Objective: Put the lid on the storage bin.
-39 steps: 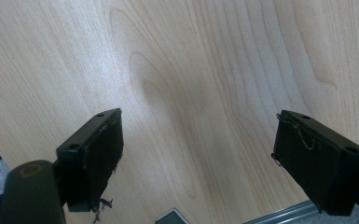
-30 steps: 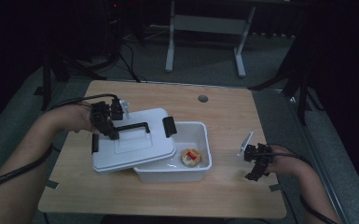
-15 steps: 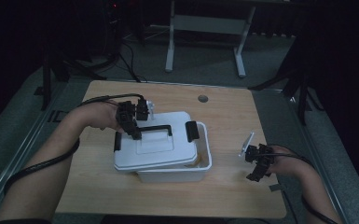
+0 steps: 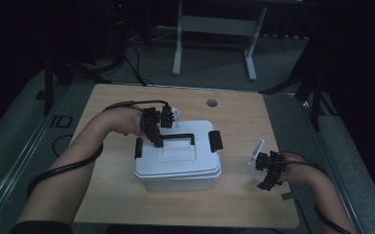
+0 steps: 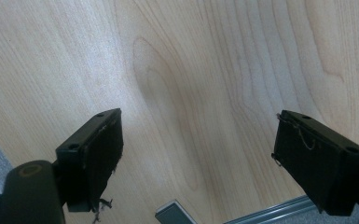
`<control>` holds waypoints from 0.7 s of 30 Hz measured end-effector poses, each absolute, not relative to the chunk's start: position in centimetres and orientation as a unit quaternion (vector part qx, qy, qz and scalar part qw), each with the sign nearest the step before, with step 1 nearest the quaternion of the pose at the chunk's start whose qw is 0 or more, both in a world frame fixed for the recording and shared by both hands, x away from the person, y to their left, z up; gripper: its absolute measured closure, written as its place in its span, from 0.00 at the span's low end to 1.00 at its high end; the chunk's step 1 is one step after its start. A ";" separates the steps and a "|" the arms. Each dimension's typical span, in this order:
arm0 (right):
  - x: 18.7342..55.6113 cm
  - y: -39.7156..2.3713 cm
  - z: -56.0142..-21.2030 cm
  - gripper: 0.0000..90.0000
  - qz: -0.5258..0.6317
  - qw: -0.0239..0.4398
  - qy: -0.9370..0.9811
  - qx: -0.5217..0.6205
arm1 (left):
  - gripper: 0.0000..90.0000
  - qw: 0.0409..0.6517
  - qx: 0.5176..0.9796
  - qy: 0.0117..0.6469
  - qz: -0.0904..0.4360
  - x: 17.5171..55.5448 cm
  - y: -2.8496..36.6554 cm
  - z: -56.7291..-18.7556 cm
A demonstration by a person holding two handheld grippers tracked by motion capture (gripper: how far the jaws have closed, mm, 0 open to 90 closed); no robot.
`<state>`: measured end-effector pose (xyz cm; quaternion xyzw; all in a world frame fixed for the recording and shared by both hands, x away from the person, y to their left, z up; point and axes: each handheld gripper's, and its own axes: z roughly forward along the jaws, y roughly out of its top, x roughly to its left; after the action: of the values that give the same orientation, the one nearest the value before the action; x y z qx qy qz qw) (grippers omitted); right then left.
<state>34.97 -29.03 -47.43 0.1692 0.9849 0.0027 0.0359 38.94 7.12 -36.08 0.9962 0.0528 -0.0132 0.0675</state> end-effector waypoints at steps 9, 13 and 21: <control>34.9 -28.8 -47.7 0.17 0.001 0.036 0.986 0.165 | 0.93 0.061 0.997 0.048 -0.022 39.3 6.2 -36.9; 35.0 -28.8 -47.8 0.17 0.000 0.035 0.986 0.164 | 0.93 0.059 0.997 0.048 -0.024 39.4 6.0 -37.1; 34.9 -28.6 -48.1 0.17 0.001 0.033 0.986 0.162 | 0.93 0.059 0.997 0.051 -0.028 39.6 5.9 -37.2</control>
<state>34.91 -28.59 -48.05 0.1624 0.9862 0.0007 0.0327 39.61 5.95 -37.18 0.9966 0.0508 -0.0276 0.0594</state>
